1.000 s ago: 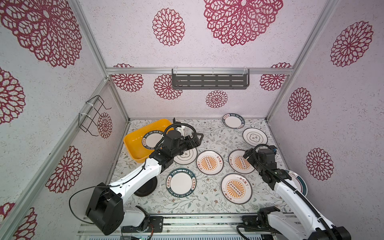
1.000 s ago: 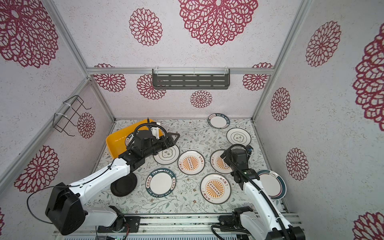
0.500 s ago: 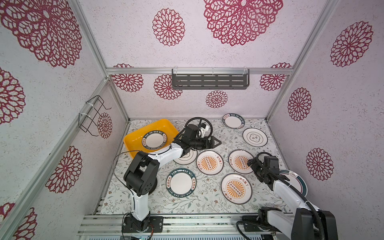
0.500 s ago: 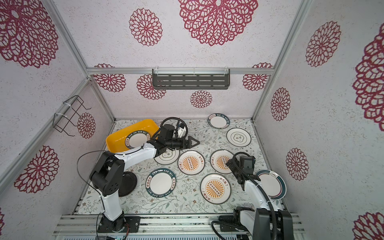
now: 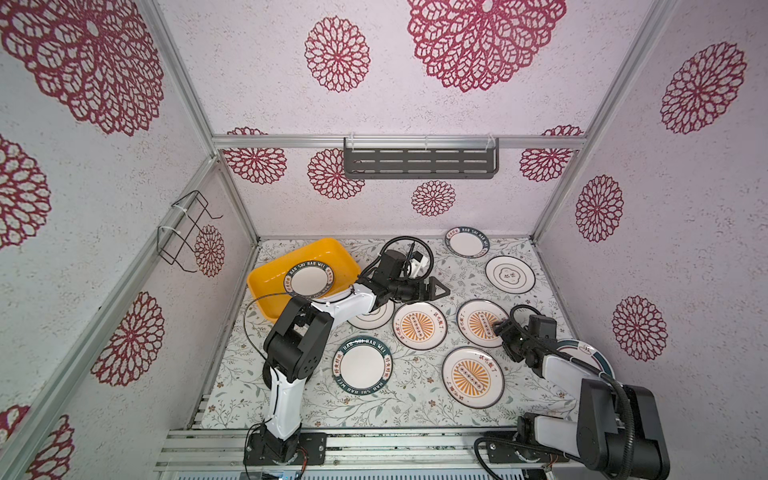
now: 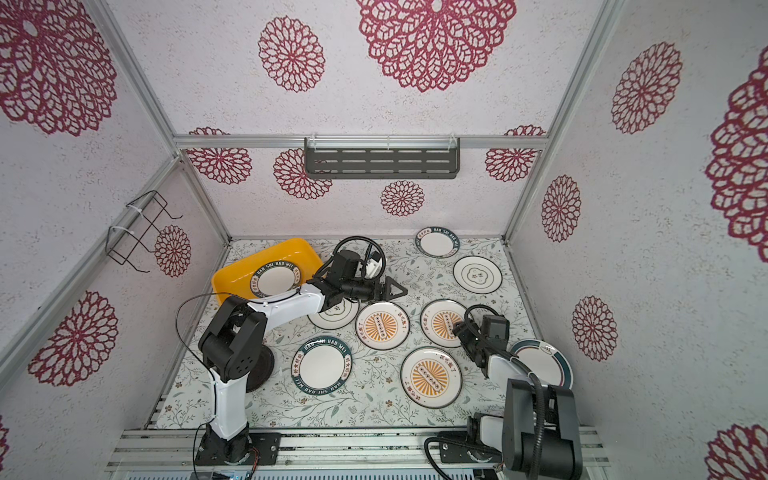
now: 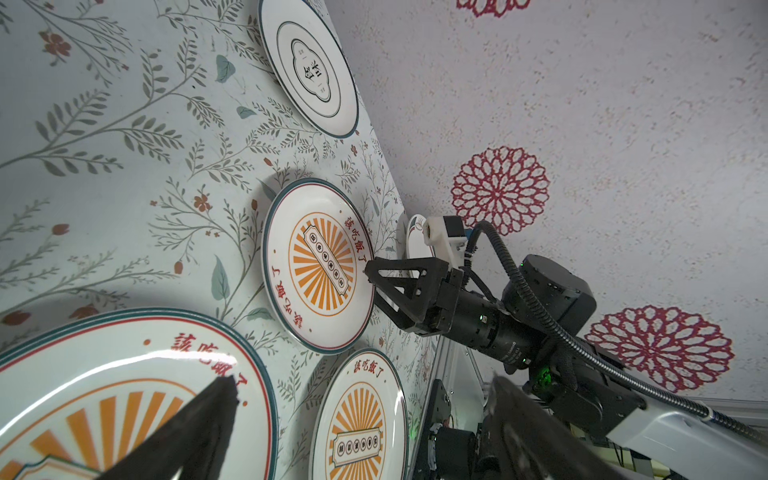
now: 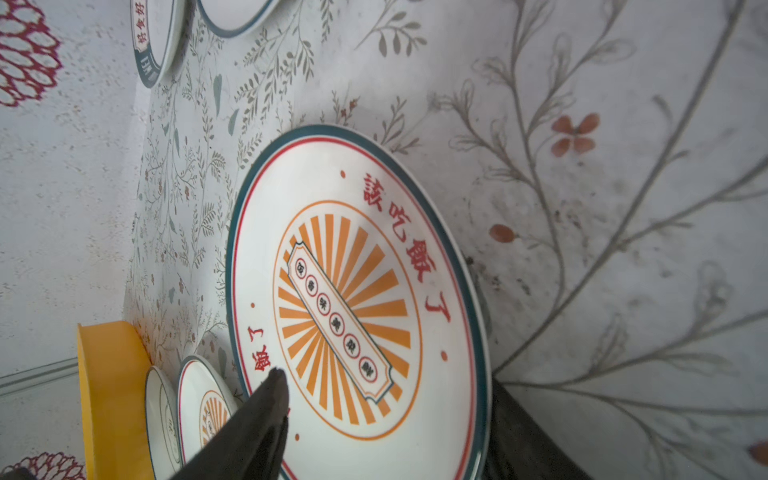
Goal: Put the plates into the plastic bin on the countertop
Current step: 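Reach the right gripper to an orange sunburst plate while the left arm moves to centre, then grip the orange sunburst plate's edge with the right gripper and tilt it up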
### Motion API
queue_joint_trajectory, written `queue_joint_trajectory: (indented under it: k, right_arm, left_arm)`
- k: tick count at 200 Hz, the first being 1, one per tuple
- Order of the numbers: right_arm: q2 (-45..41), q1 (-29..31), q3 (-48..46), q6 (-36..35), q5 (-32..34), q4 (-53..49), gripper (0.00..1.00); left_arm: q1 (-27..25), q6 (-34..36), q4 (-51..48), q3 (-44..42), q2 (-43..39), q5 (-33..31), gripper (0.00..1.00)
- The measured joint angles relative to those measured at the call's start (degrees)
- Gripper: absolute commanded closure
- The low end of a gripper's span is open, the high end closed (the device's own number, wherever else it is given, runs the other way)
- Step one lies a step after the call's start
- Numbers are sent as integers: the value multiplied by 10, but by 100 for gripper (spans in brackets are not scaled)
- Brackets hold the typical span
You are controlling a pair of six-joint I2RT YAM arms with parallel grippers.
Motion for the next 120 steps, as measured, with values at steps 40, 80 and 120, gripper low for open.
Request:
queue_joint_trajectory:
  k: [40, 80, 120]
  right_arm:
    - [31, -4, -12, 14, -16, 67, 44]
    - [50, -6, -32, 37, -18, 118, 66]
    - [55, -7, -42, 41, -18, 129, 83]
  left_arm:
    - [0, 2, -11, 0, 0, -1, 3]
    - [0, 2, -21, 1, 0, -7, 3]
    - [0, 4, -33, 2, 0, -14, 3]
